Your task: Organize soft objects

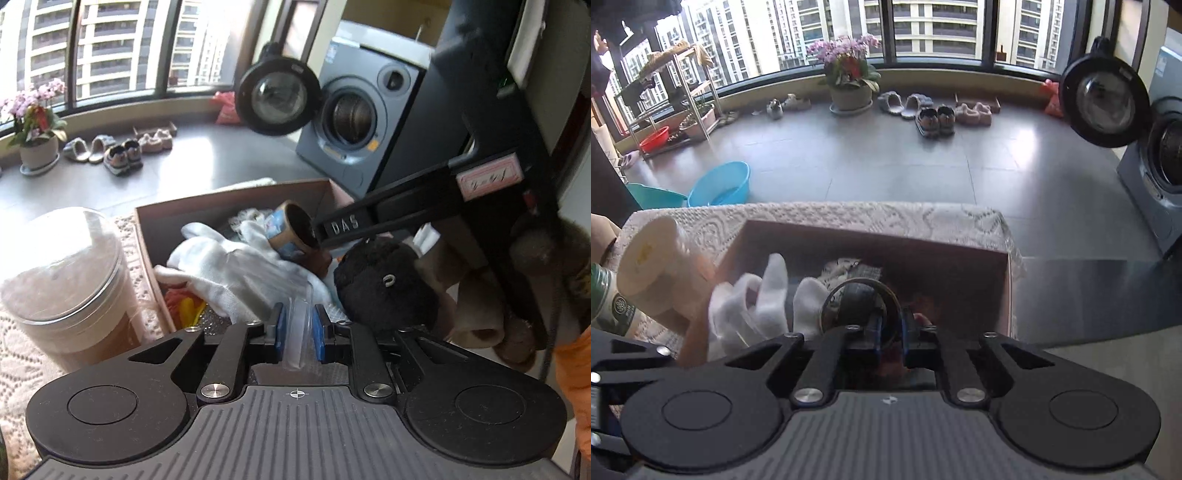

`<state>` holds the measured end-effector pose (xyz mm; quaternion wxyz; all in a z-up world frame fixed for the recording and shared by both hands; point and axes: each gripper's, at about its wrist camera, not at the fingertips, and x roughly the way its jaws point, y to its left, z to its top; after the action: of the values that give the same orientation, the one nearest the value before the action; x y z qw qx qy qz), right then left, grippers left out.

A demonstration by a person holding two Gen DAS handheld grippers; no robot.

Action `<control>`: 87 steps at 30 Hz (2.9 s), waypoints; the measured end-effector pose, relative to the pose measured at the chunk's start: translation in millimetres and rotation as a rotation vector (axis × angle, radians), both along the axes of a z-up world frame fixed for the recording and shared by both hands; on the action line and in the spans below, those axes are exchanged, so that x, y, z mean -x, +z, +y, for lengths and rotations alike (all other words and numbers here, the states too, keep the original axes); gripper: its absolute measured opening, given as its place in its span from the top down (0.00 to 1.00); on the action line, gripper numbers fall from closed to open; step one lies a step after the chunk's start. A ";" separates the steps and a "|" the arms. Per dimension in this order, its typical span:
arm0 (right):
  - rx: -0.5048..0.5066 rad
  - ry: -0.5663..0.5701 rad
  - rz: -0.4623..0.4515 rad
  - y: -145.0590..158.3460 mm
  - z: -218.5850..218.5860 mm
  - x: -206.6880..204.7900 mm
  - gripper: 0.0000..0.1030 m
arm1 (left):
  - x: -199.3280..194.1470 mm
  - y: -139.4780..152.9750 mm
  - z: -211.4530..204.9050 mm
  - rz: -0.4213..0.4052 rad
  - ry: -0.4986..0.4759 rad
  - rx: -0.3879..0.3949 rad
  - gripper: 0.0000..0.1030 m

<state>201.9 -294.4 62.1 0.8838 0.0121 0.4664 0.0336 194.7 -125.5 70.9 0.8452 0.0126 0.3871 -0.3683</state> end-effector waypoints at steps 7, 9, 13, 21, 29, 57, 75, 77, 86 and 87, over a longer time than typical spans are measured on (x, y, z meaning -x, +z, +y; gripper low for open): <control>-0.014 -0.040 -0.051 25.8 -4.1 26.3 0.48 | 14.2 19.2 21.6 -0.059 0.029 0.014 0.82; -0.024 -0.061 -0.100 37.7 -2.7 42.8 0.45 | 21.8 25.7 38.5 -0.077 0.060 0.031 0.82; -0.057 -0.090 -0.181 57.7 8.8 80.2 0.45 | 46.2 36.8 72.6 -0.095 0.155 0.023 0.82; -0.133 -0.031 -0.277 49.9 73.3 170.6 0.37 | 136.3 29.2 135.3 -0.147 0.251 -0.191 0.81; -0.041 0.072 -0.163 -36.4 110.5 199.8 0.30 | 166.1 -32.8 148.6 -0.056 0.395 -0.168 0.81; 0.056 -0.070 -0.239 -68.3 64.9 211.1 0.00 | 167.3 -50.8 66.4 -0.203 0.519 -0.184 0.44; 0.051 -0.092 -0.276 -71.0 66.8 215.4 0.00 | 166.7 -51.6 67.3 -0.206 0.517 -0.191 0.43; 0.052 -0.092 -0.275 -71.0 66.9 215.3 0.00 | 166.8 -51.5 67.1 -0.207 0.517 -0.194 0.43; 0.052 -0.092 -0.275 -71.1 66.9 215.5 0.00 | 166.8 -51.6 68.2 -0.207 0.517 -0.192 0.43; 0.052 -0.092 -0.275 -71.1 66.9 215.6 0.00 | 166.8 -51.7 68.1 -0.207 0.517 -0.192 0.43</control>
<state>-13.6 -227.5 -9.0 0.9401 0.0057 0.3404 -0.0177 27.9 -57.4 19.3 0.9409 0.0308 0.3224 -0.0990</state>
